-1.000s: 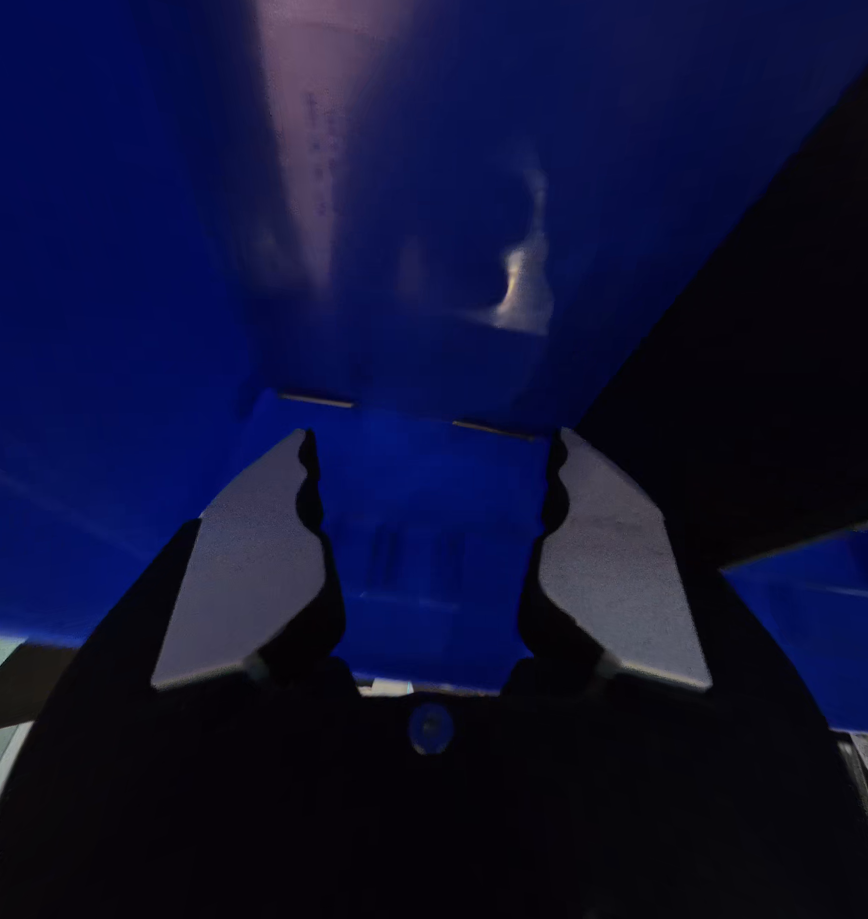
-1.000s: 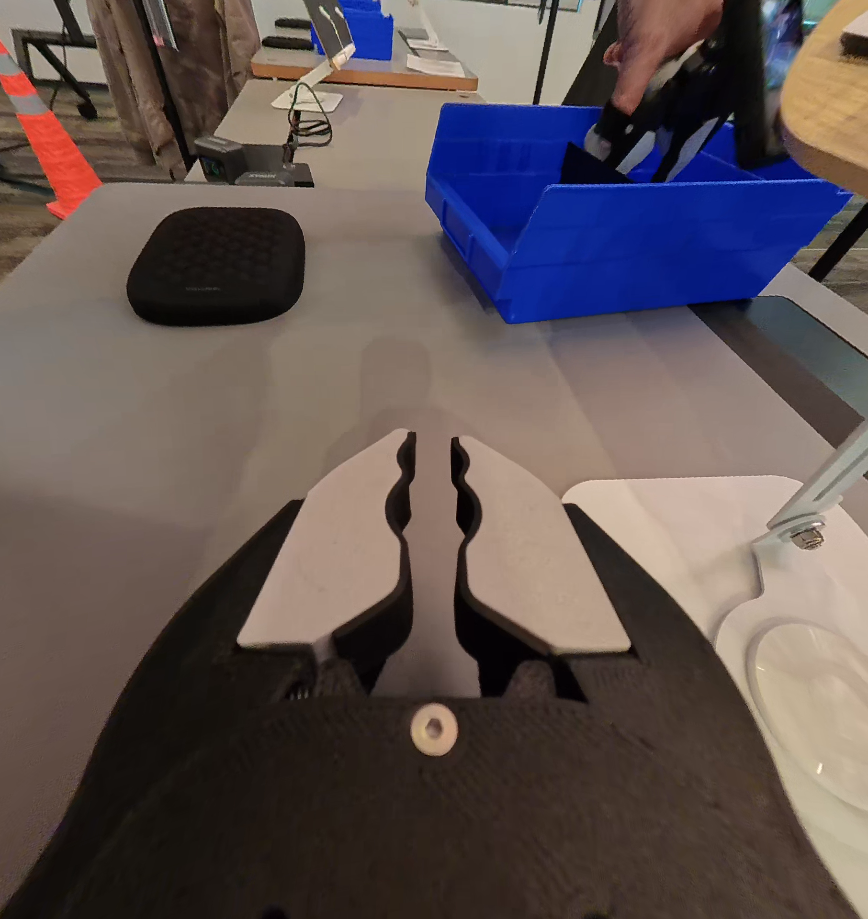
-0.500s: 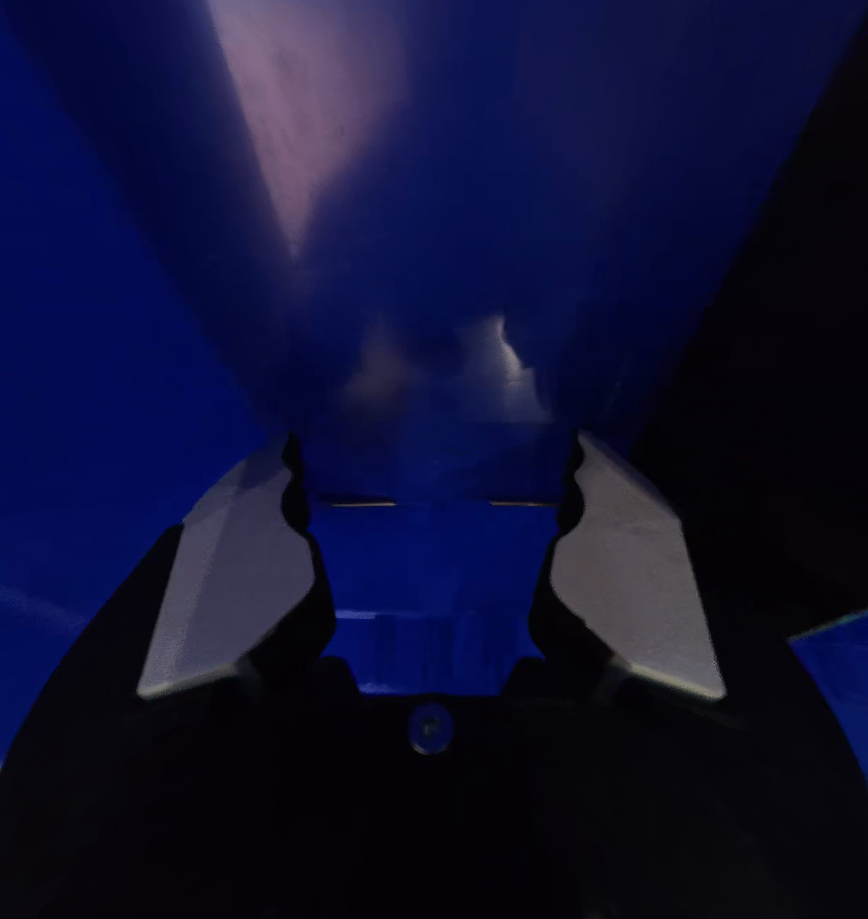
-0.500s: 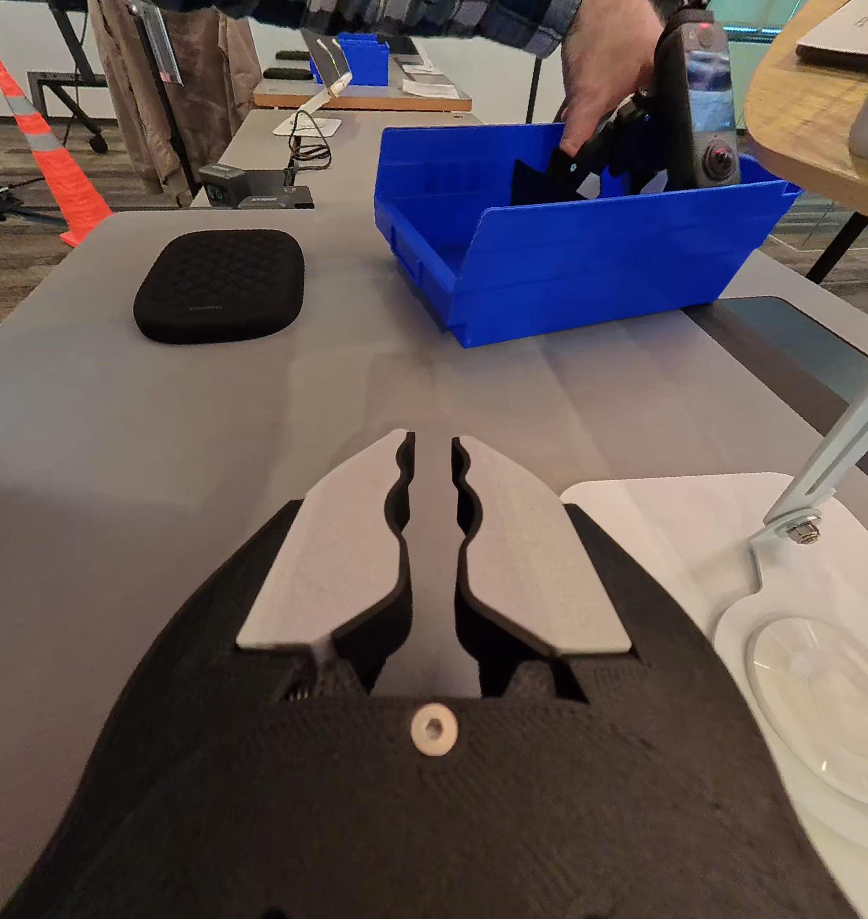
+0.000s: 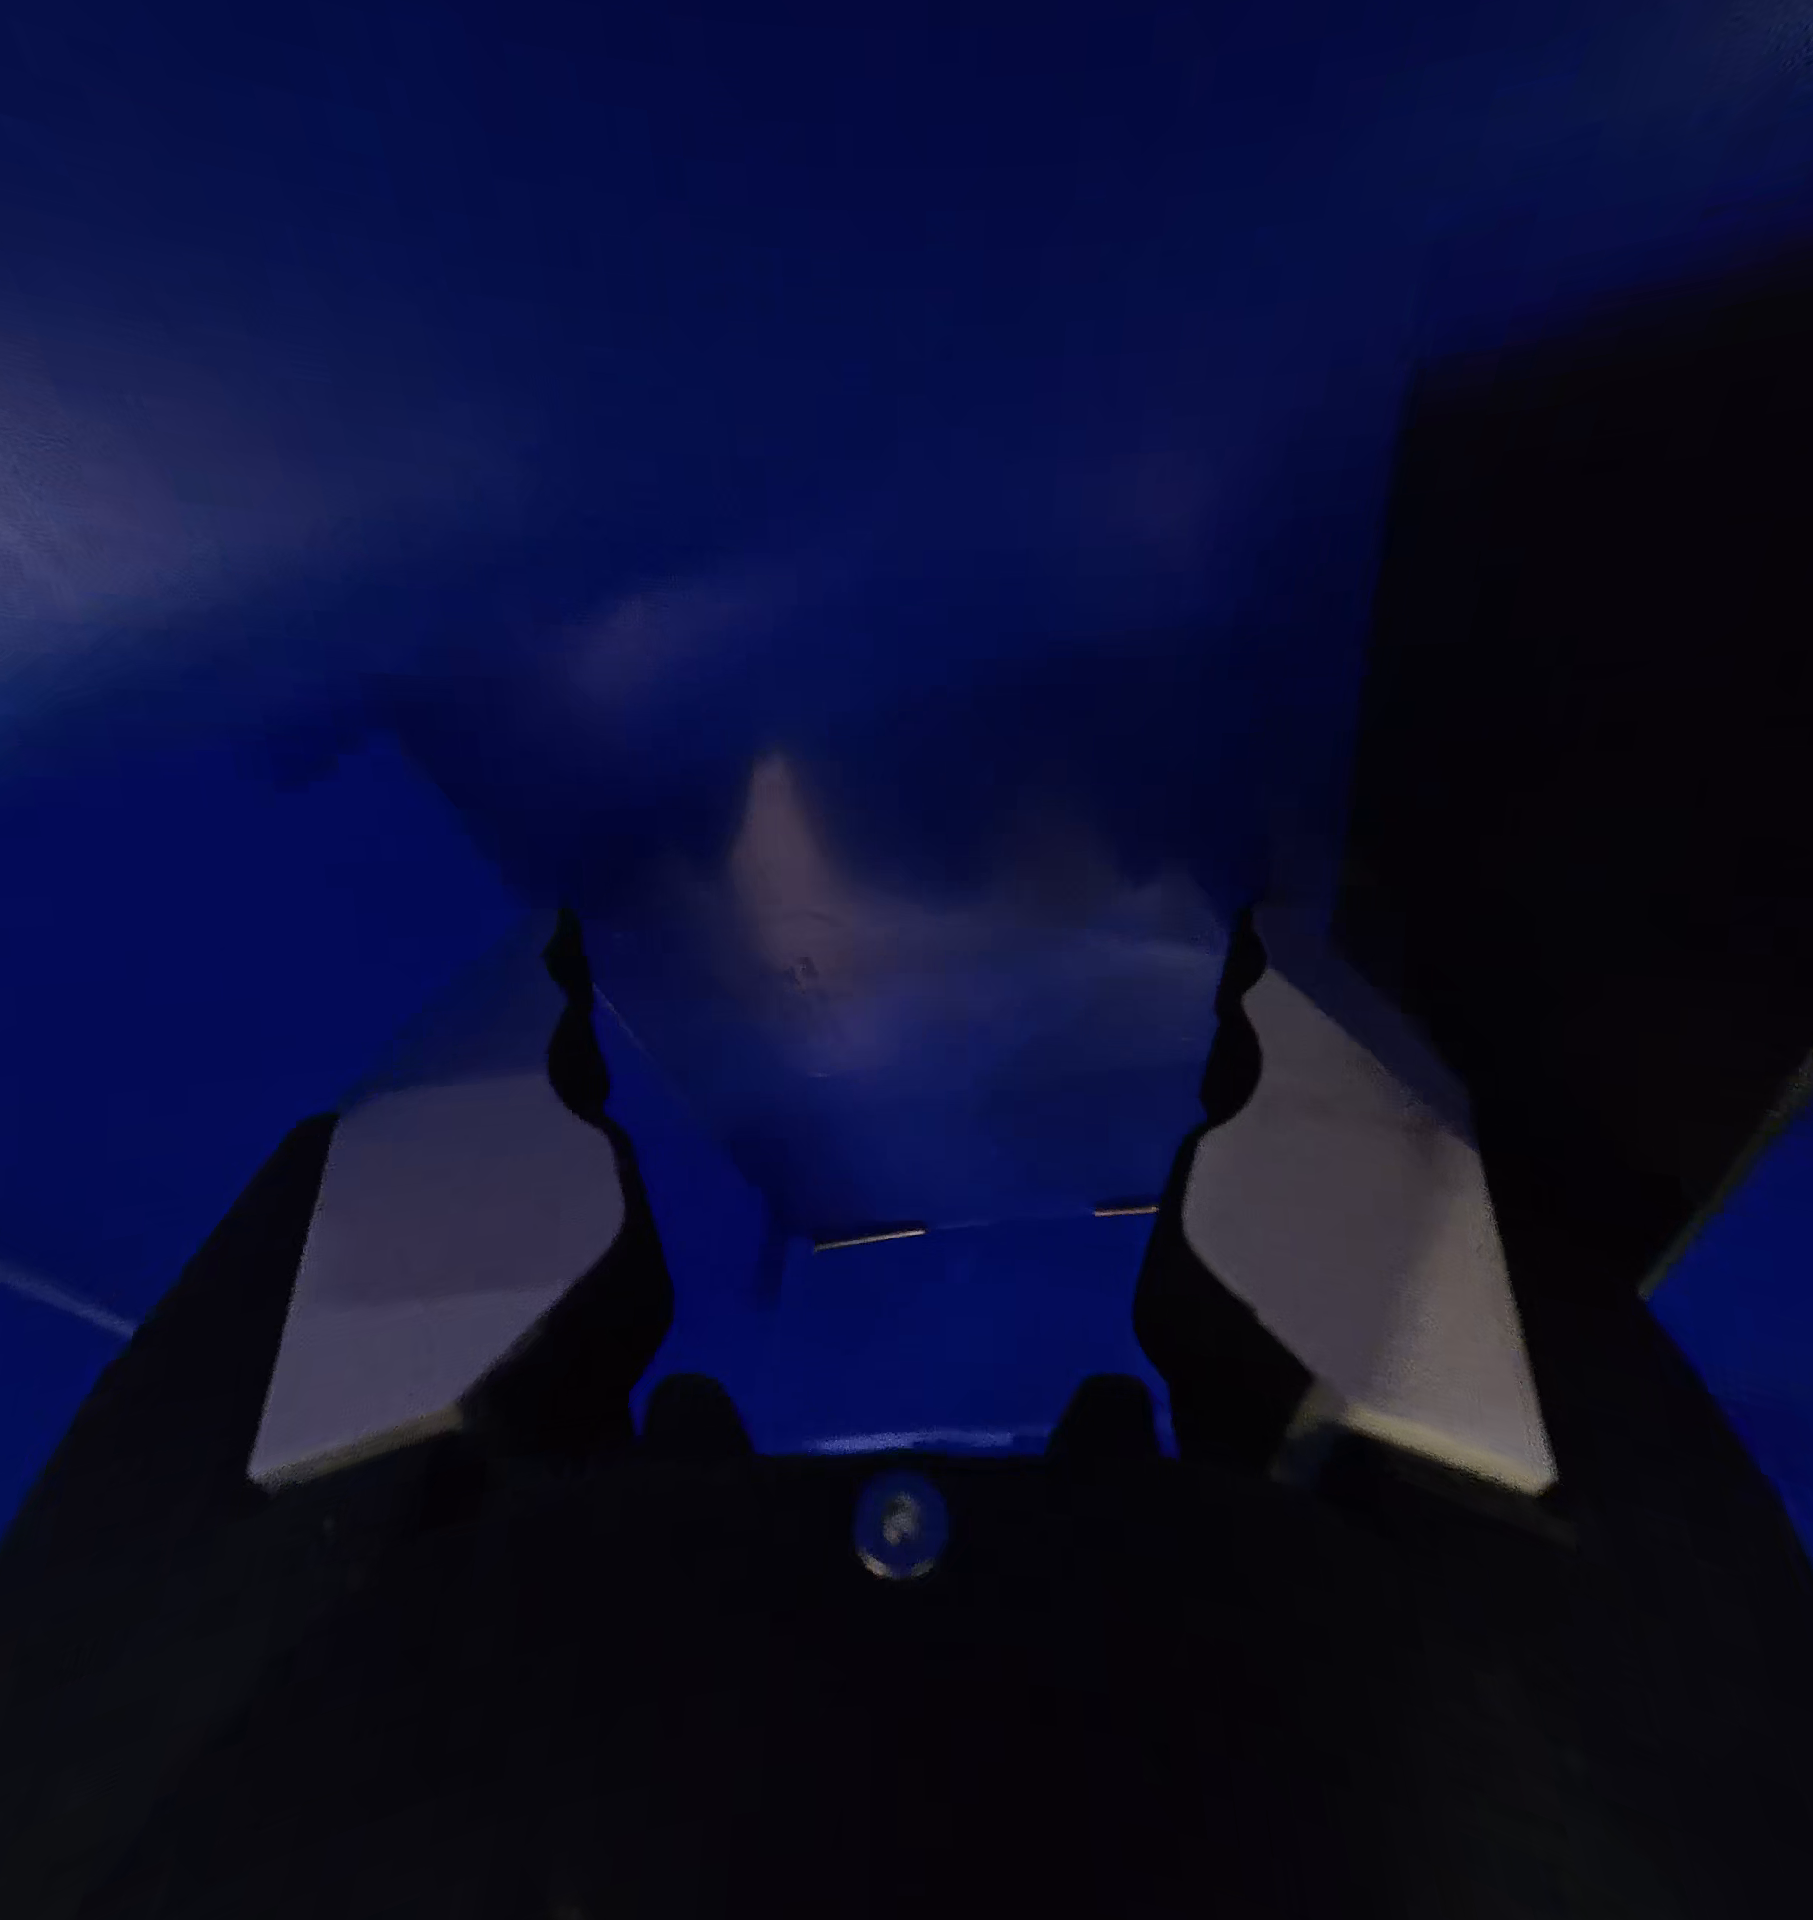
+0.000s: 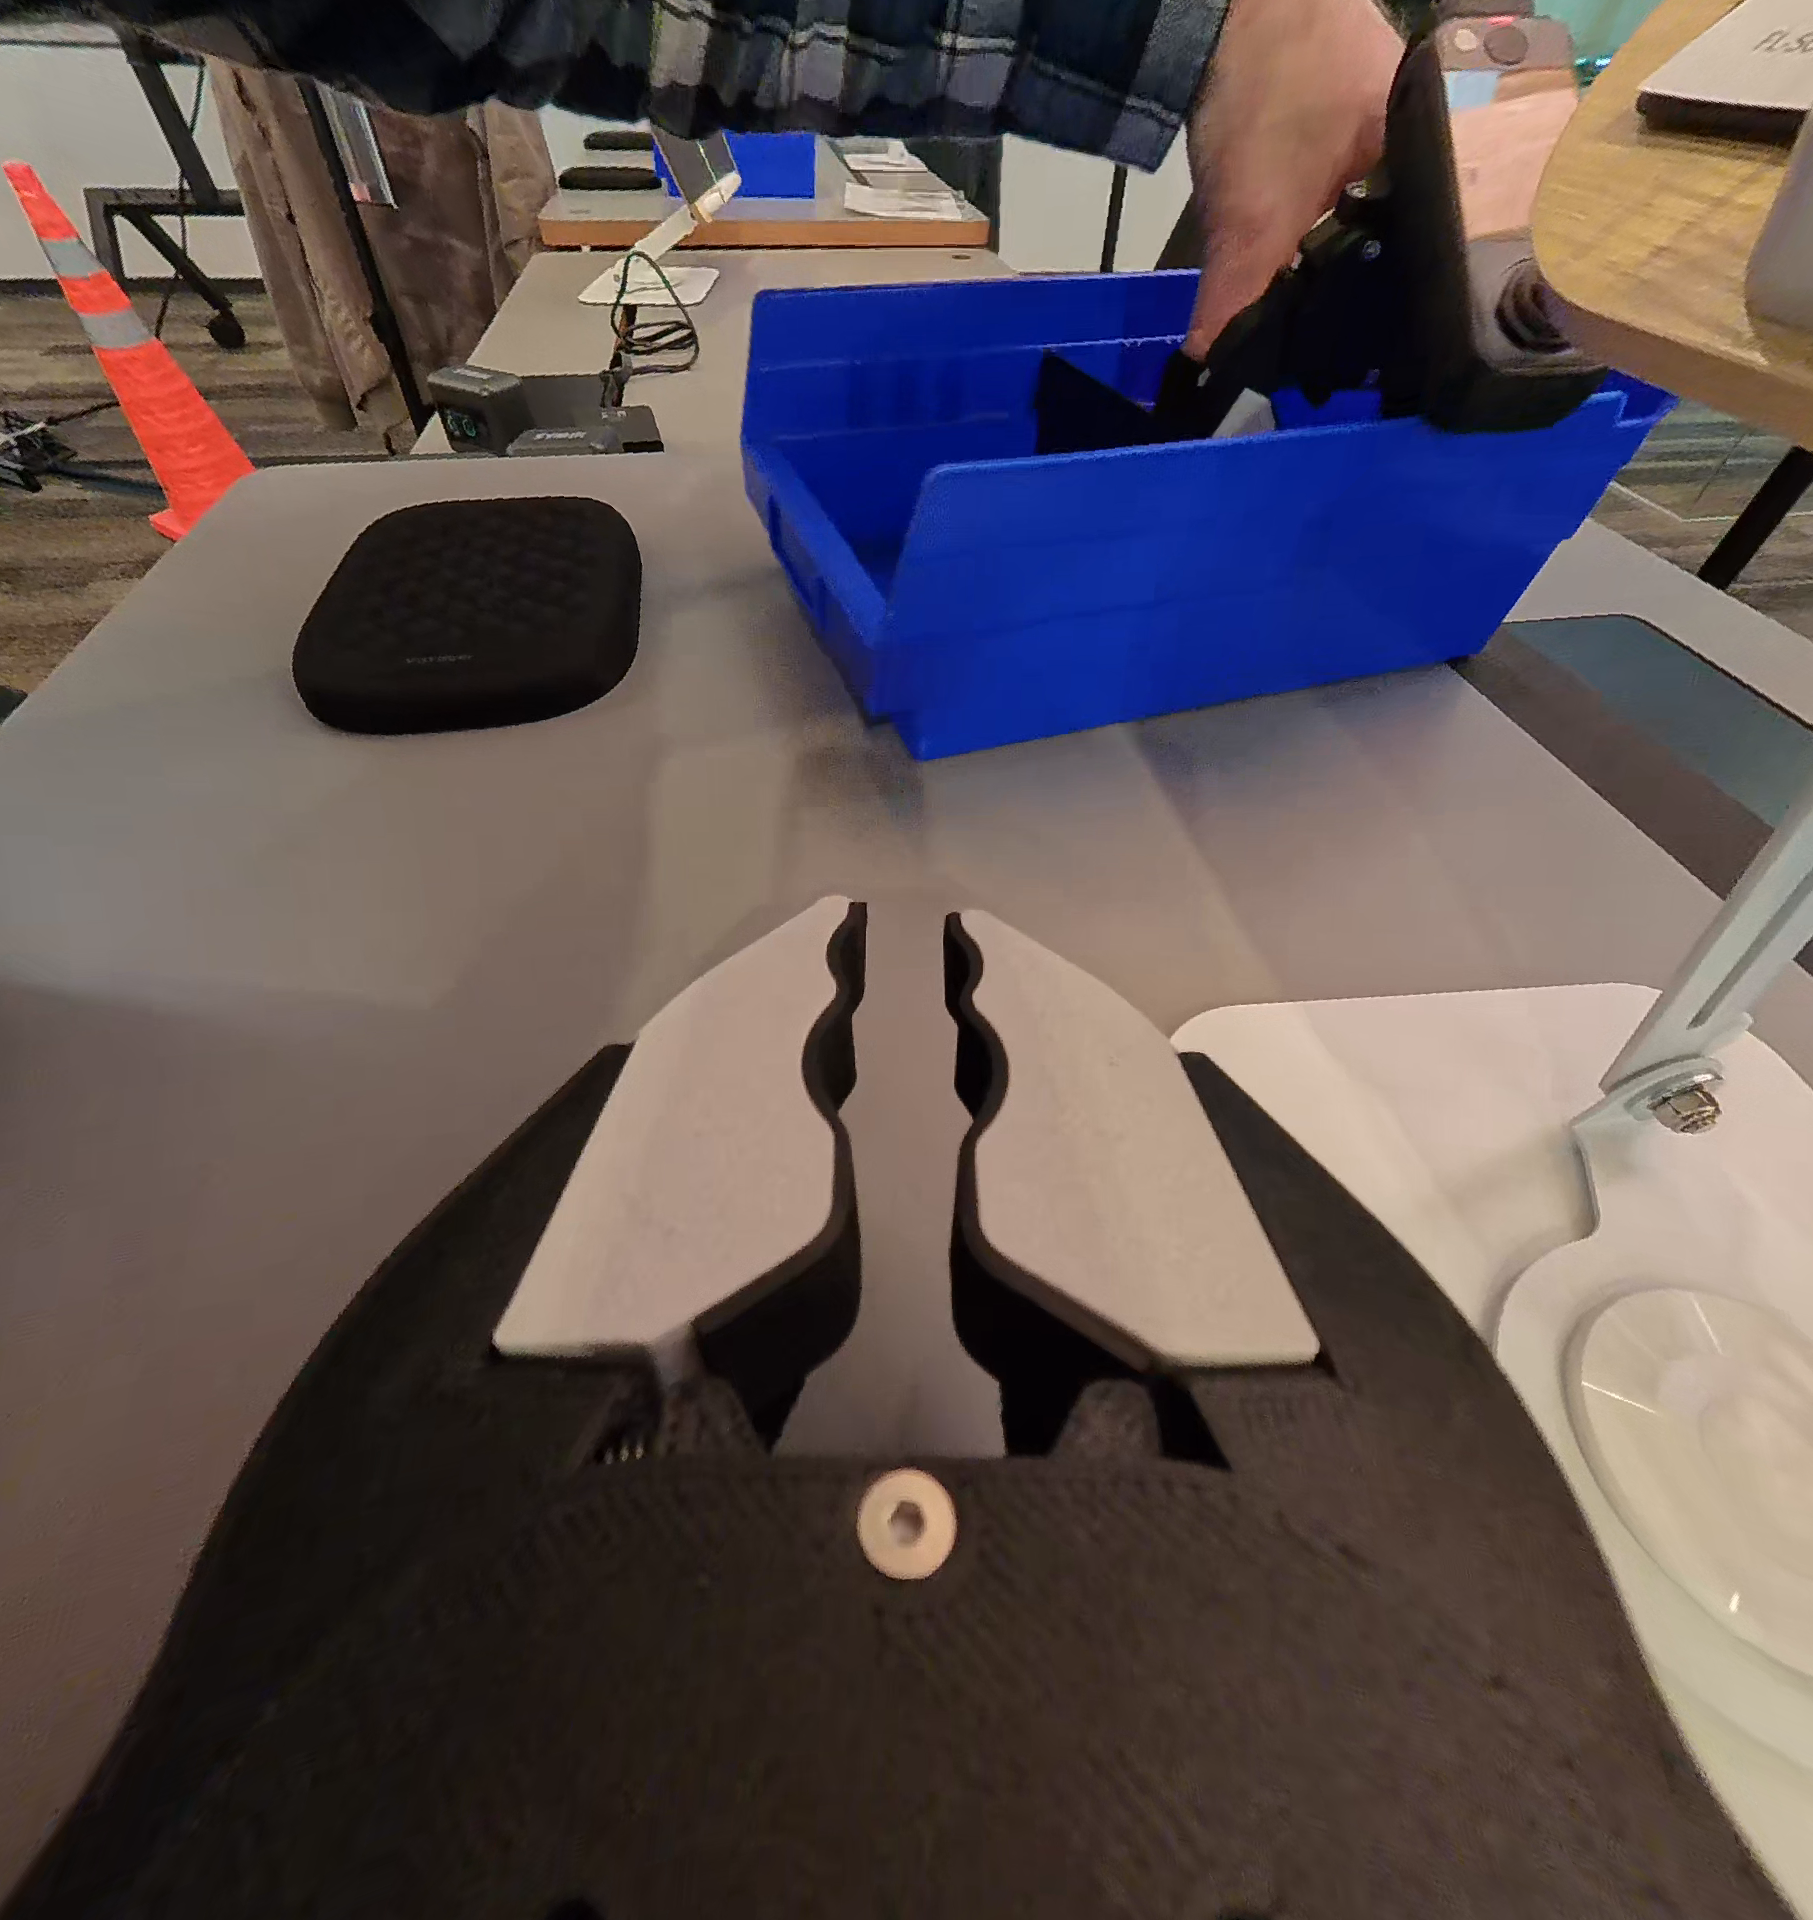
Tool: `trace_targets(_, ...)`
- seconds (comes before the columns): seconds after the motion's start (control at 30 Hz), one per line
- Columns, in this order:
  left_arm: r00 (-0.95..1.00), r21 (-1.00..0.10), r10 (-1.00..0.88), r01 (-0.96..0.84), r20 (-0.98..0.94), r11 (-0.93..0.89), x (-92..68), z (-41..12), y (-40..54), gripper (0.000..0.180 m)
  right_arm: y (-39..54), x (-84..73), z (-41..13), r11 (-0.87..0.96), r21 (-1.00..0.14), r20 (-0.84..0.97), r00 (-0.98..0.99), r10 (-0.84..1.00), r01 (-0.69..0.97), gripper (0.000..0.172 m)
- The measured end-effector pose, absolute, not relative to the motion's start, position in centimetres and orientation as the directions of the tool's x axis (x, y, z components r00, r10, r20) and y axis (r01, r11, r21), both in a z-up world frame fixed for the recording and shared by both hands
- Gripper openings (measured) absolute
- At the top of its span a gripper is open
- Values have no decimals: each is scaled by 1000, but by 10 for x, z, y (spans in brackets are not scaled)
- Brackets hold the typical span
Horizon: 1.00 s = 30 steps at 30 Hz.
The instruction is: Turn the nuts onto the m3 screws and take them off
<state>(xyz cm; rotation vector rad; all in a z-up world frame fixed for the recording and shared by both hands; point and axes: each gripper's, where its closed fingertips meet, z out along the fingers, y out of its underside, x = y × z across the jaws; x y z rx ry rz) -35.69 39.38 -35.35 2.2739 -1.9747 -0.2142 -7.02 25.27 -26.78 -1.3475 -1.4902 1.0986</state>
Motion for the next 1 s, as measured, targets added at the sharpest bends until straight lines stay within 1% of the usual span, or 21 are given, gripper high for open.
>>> trace_targets(0.03, 114, 177, -993, -977, -31, -117, -350, -353, 392, 113, 253, -70, -268, 43, -961, 21, -84, 996, 273, 14)
trace_targets(0.13, 103, 119, -995, -987, -20, -104, -332, -350, 384, 112, 252, -70, -268, 44, -961, 22, -84, 996, 273, 15)
trace_targets(0.17, 92, 109, -995, -989, -43, -96, -330, -346, 386, 109, 252, -70, -268, 44, -961, 21, -84, 996, 272, 15)
trace_targets(0.23, 121, 132, -990, -983, -65, -129, -339, -332, 388, 102, 253, -70, -267, 40, -962, 18, -83, 996, 269, 14)
trace_targets(0.27, 133, 153, -988, -978, -84, -144, -347, -323, 391, 95, 253, -70, -267, 37, -963, 15, -82, 996, 267, 14)
trace_targets(0.33, 187, 134, -977, -971, -102, -200, -359, -303, 394, 88, 253, -70, -266, 32, -964, 11, -82, 997, 266, 14)
trace_targets(0.47, 271, 125, -959, -952, -83, -279, -375, -289, 383, 94, 254, -70, -266, 25, -965, 4, -82, 997, 260, 14)
trace_targets(0.57, 315, 133, -943, -935, -105, -328, -388, -288, 378, 92, 253, -70, -265, 26, -966, 5, -81, 997, 259, 14)
trace_targets(0.63, 343, 66, -936, -935, -77, -348, -381, -287, 372, 74, 253, -70, -266, 29, -965, 7, -84, 996, 262, 14)
trace_targets(0.67, 334, 100, -939, -935, -85, -342, -385, -289, 370, 73, 252, -70, -266, 31, -964, 8, -86, 996, 263, 14)
trace_targets(0.7, 322, 152, -942, -931, -93, -333, -391, -292, 366, 75, 252, -70, -266, 32, -964, 10, -87, 996, 264, 14)
trace_targets(0.77, 311, 213, -946, -922, -88, -323, -395, -302, 360, 70, 251, -70, -266, 35, -964, 12, -89, 996, 264, 14)
trace_targets(0.8, 313, 260, -946, -910, -82, -323, -400, -308, 357, 75, 251, -70, -266, 35, -964, 11, -90, 996, 265, 14)
trace_targets(0.83, 306, 286, -948, -904, -90, -319, -403, -313, 358, 74, 251, -70, -266, 35, -964, 11, -90, 996, 265, 14)
trace_targets(0.87, 305, 282, -947, -904, -100, -321, -402, -317, 360, 68, 251, -71, -266, 35, -964, 11, -90, 996, 265, 14)
trace_targets(0.93, 314, 285, -947, -903, -70, -321, -397, -326, 356, 62, 251, -70, -266, 31, -964, 7, -91, 996, 264, 14)
trace_targets(0.97, 298, 293, -951, -904, -87, -310, -397, -331, 359, 53, 252, -70, -266, 29, -964, 6, -91, 996, 262, 14)
trace_targets(1.0, 288, 319, -953, -899, -90, -302, -398, -335, 359, 49, 252, -70, -266, 28, -965, 4, -91, 996, 262, 14)
